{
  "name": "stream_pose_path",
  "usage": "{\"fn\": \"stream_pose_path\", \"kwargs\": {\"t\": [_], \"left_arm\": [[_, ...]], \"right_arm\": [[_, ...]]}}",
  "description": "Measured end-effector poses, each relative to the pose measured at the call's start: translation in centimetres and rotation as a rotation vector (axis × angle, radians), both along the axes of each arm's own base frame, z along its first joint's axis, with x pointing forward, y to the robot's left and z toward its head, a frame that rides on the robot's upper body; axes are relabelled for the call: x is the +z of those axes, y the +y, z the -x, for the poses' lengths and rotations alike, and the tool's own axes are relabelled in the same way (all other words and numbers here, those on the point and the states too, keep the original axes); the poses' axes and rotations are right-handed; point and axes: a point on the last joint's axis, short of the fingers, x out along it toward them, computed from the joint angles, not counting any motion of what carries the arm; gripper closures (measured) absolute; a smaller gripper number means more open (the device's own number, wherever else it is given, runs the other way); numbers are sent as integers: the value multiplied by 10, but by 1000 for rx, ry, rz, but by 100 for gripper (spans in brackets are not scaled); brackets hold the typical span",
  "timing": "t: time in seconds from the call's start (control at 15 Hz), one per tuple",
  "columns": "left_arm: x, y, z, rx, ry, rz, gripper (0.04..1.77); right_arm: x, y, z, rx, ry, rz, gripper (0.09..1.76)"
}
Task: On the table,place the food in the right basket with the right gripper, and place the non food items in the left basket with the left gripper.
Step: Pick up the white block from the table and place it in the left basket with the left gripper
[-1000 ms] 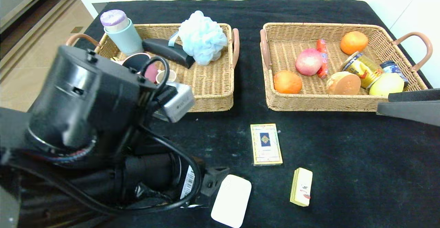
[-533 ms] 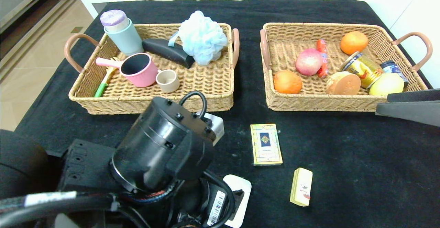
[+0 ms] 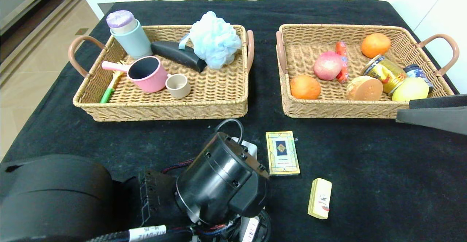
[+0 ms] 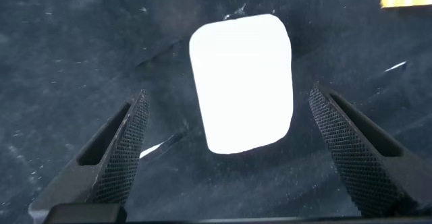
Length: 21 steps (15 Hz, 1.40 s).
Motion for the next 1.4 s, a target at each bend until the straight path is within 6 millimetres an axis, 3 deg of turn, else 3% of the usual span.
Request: {"fn": "stream_pose_path", "kwargs": {"t": [1.4], "left_arm": [[-29, -34, 7, 70, -105, -156, 9]], "right_arm": [[-1, 0, -2, 0, 6, 1, 14]]}}
